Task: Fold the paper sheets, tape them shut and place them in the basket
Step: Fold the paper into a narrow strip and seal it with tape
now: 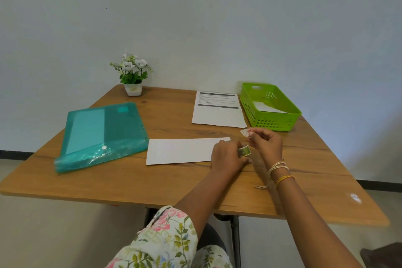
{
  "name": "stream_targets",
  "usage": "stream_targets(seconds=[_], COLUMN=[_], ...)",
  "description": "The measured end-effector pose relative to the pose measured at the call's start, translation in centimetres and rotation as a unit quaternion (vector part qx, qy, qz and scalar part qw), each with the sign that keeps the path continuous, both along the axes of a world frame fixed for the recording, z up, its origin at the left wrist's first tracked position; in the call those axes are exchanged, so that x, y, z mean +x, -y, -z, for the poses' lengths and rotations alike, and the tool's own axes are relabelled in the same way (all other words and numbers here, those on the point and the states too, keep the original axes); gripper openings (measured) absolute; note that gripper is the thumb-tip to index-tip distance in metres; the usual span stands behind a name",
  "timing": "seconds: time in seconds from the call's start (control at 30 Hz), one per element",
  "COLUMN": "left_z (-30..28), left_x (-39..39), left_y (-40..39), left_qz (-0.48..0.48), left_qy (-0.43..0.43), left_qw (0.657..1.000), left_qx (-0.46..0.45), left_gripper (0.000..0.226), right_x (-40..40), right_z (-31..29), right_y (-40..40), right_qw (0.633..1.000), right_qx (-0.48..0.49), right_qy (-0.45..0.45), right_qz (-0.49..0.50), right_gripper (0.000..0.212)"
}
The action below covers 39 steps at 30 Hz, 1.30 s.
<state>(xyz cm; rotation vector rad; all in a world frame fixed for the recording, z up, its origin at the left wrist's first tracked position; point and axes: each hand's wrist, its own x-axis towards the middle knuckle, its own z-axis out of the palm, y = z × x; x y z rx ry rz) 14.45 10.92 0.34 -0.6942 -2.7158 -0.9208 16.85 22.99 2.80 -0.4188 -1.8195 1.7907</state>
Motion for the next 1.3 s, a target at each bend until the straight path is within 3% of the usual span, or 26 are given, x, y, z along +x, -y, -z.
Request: stream_targets(seconds=[0.13,0.37,0.57,0.73,0.9,1.07,1.3], left_z=[0.3,-0.1,-0.1,0.8,1.2,1.4,1.4], left_x=[-0.4,-1.9,-4.0,-4.6,-4.9,-5.0,-4.9], left_y=[1.2,6.3,9.4,9.9,9.9,9.9,9.9], left_qz=[0.061,0.058,0.023,0.036,0.036,0.031,0.030], left_qy=[0.023,0.018,0.059,0.034,0.028,0.022,0.021], left_qw=[0.998,0.997,0.997,0.994,0.994,0.994,0.994], left_qx=[0.007,0.049,-0.039,-0.093,-0.099,-0.103,-0.100], left_gripper=[0.062,0.056,0.073,0.077,0.078,0.076,0.074], right_x=[-0.3,-0.8,-2.5,-4.6,-6.4,-7.1,-7.1], right_z=[0.2,-0.8,-2.1,-2.0,-2.5,-2.4,-1.5], right_y=[0.1,0.0,1.1,1.0,0.6,0.6,0.7], right_qw=[1.000,0.994,0.960,0.919,0.893,0.873,0.882], right_qx=[0.002,0.106,0.235,0.306,0.299,0.330,0.349], right_qy=[0.007,0.030,0.117,0.200,0.263,0.278,0.259], right_qz=[0.001,-0.006,-0.098,-0.147,-0.208,-0.225,-0.182], right_gripper=[0.014,0.009,0.014,0.011,0.014,0.004,0.010])
